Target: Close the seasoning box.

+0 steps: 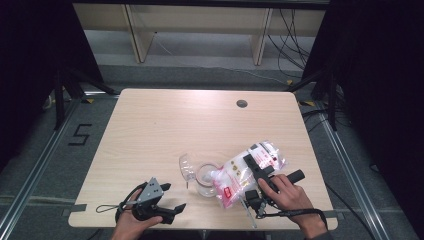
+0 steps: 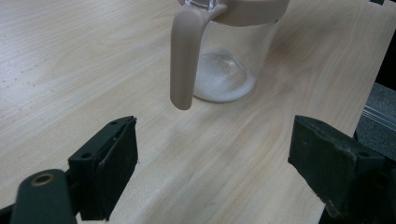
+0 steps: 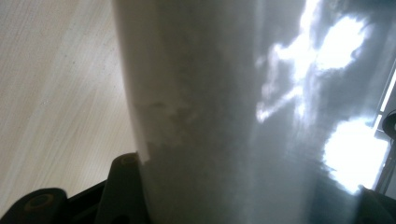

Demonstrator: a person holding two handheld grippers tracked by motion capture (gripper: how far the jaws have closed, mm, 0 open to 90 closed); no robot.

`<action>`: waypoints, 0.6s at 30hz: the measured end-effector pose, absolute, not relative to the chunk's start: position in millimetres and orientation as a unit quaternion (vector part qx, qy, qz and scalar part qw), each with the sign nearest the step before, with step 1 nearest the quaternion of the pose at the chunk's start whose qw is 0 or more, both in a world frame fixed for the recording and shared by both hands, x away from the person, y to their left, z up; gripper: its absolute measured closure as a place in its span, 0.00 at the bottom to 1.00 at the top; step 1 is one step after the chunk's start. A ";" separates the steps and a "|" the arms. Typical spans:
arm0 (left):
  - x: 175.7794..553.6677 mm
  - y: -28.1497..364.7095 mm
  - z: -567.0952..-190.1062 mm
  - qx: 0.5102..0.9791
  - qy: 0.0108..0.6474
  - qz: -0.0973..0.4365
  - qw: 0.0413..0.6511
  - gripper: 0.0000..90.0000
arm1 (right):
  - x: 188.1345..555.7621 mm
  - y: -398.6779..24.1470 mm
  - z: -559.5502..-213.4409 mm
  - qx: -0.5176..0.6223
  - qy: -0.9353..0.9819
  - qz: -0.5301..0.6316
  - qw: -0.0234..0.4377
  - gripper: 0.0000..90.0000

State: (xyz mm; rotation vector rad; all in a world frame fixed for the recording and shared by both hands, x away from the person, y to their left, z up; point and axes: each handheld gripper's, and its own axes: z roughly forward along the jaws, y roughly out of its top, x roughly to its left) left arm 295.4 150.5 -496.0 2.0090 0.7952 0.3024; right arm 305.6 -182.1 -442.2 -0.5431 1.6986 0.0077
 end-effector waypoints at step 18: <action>295.1 151.1 -495.4 0.817 0.321 0.124 0.462 0.17 | 308.9 -186.7 -440.3 -0.233 0.738 0.004 0.633 0.59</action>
